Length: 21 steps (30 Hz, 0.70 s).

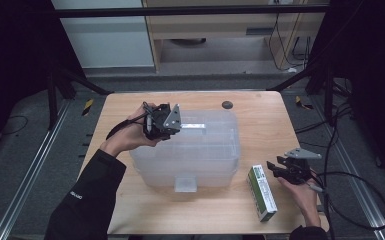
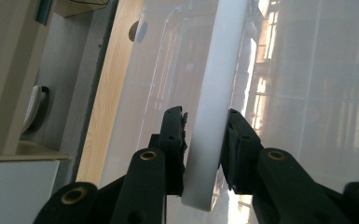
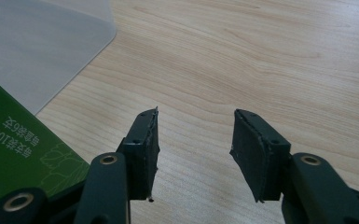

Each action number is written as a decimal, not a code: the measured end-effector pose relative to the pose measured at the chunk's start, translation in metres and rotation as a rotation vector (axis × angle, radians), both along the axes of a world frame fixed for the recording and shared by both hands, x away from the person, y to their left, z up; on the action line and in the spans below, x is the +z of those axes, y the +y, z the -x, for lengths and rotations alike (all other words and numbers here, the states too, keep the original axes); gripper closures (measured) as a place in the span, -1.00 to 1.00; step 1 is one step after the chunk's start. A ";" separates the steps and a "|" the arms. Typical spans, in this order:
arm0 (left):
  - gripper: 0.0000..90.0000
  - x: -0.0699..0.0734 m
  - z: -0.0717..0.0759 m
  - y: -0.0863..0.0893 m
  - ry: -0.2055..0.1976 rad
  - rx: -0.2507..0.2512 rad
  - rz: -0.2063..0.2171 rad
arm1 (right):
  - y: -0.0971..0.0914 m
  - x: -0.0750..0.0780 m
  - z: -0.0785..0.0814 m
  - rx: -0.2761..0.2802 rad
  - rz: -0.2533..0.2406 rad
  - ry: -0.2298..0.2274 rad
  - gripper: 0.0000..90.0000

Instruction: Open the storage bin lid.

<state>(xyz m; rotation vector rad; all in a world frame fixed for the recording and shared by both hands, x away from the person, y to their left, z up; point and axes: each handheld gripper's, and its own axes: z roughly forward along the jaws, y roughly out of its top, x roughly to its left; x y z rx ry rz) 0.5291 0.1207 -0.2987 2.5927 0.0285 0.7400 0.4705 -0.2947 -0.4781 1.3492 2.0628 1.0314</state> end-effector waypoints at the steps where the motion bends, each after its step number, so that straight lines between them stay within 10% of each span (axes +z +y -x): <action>1: 0.59 0.000 0.001 0.000 -0.008 -0.002 -0.007 | 0.000 0.000 0.000 0.000 0.000 0.001 0.15; 21: 0.64 0.004 -0.002 -0.003 0.019 -0.039 -0.060 | 0.000 0.000 0.000 0.004 -0.007 0.008 0.19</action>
